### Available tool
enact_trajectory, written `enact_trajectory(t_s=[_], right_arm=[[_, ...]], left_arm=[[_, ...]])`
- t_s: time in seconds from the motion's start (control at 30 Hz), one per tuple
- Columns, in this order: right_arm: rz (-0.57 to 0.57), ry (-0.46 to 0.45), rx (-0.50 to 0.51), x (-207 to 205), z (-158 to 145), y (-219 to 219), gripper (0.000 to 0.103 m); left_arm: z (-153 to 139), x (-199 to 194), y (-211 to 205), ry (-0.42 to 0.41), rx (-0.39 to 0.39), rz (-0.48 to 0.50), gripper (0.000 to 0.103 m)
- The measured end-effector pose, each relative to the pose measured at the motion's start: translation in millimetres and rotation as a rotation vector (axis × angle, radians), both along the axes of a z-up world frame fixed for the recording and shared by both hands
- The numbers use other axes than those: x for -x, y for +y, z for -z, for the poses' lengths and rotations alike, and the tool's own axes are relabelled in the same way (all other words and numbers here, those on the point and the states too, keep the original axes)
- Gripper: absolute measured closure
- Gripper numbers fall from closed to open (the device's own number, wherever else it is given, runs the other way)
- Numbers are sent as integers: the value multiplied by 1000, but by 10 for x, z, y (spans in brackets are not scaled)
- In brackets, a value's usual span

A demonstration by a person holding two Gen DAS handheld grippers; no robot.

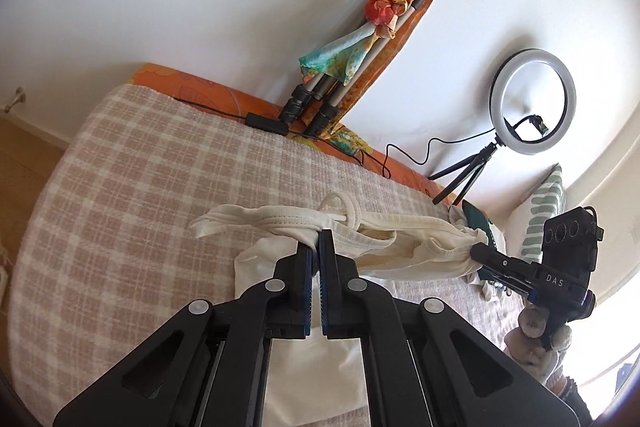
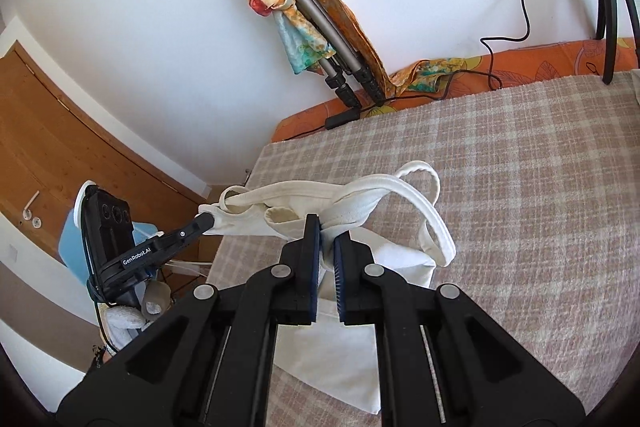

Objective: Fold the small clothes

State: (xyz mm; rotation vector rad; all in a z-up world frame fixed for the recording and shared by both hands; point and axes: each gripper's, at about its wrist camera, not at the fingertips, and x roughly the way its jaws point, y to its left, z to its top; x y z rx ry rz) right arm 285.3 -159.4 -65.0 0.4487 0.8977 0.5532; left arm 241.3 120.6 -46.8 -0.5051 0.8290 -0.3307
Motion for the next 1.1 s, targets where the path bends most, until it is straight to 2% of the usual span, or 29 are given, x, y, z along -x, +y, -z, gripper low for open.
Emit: enact_trajectory(t_s=[0.2,0.37,0.5,0.63,0.8,1.03,1.1], right_arm=[[-9,22,57,495,187,39,95],[-14,48,104,781,440,51,95],[-10,79,130,969,566,43,92],[-16,126,145,1154,619,-35,90],[-47,119,142,1362,495,-108,88],[-50,59,94,1312,245,-45,86],[-14,59,108,1185,262,-66,81]], left_arm=[[257,531,2,36,-43,8,102],[558,785,2,104,-67,4,102],[640,954,28,141,-102,8,101],[599,1146,92,159,-127,19,99],[358,1317,112,99,-135,11,99],[75,986,-314,17,-220,86,97],[91,828,-425,16,-244,99,97]])
